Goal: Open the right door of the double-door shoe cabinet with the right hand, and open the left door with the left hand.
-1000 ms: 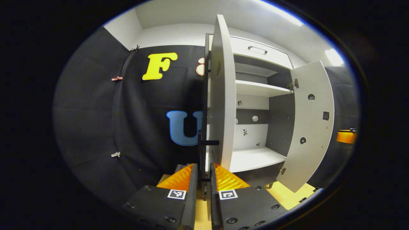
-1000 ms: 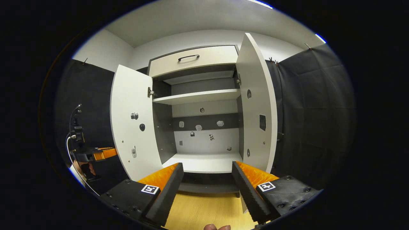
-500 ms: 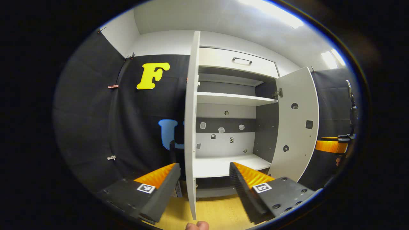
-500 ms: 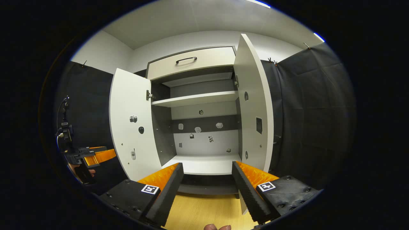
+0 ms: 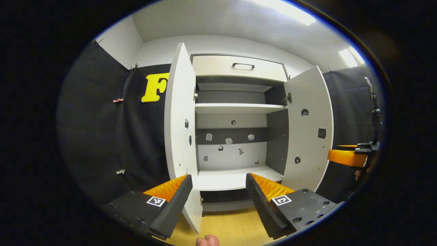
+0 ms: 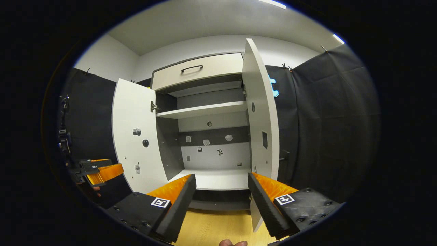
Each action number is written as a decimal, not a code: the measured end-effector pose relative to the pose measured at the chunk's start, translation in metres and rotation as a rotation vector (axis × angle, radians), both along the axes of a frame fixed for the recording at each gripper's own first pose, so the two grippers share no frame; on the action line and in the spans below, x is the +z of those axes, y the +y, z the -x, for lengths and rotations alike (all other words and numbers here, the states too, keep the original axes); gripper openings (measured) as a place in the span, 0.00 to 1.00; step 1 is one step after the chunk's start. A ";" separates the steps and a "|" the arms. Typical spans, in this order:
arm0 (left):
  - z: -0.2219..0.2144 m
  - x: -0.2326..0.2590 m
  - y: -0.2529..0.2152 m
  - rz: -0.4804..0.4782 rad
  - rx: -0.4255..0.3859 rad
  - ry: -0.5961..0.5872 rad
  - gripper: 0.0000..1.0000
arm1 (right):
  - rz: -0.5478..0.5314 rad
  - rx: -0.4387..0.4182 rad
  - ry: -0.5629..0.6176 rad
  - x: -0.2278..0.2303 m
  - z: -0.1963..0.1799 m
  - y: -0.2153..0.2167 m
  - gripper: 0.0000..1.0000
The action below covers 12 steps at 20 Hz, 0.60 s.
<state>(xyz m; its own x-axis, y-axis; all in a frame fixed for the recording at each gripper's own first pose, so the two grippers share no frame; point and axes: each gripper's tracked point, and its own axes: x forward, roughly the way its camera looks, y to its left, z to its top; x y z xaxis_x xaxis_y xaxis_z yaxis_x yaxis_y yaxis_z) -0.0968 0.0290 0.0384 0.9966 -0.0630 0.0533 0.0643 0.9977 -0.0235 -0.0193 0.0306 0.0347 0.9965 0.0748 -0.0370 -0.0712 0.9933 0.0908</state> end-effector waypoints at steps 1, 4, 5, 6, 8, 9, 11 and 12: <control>0.001 0.004 -0.005 0.005 -0.001 -0.006 0.97 | 0.007 0.000 -0.010 0.005 -0.001 -0.001 0.95; 0.005 0.010 -0.010 0.018 0.002 -0.014 0.97 | 0.027 -0.002 -0.035 0.016 -0.001 -0.004 0.95; 0.006 0.010 -0.010 0.024 0.006 -0.015 0.97 | 0.034 -0.005 -0.040 0.018 -0.001 -0.004 0.95; 0.006 0.011 -0.010 0.025 0.008 -0.015 0.97 | 0.040 -0.007 -0.047 0.020 -0.001 -0.005 0.95; 0.006 0.008 -0.010 0.016 0.018 -0.012 0.97 | 0.047 -0.003 -0.049 0.021 -0.001 -0.004 0.96; 0.006 0.007 -0.009 0.012 0.022 -0.009 0.97 | 0.048 0.001 -0.045 0.020 -0.001 -0.002 0.96; 0.006 0.006 -0.009 0.017 0.025 -0.004 0.97 | 0.051 0.004 -0.042 0.019 -0.002 -0.001 0.96; 0.007 0.006 -0.010 0.021 0.023 -0.004 0.97 | 0.050 0.005 -0.041 0.019 -0.002 0.000 0.96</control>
<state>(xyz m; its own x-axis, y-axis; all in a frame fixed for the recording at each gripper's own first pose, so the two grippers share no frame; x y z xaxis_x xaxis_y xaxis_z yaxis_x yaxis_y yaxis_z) -0.1037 0.0195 0.0446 0.9975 -0.0390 0.0585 0.0416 0.9981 -0.0444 -0.0171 0.0303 0.0532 0.9969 0.0786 0.0000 -0.0785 0.9962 0.0381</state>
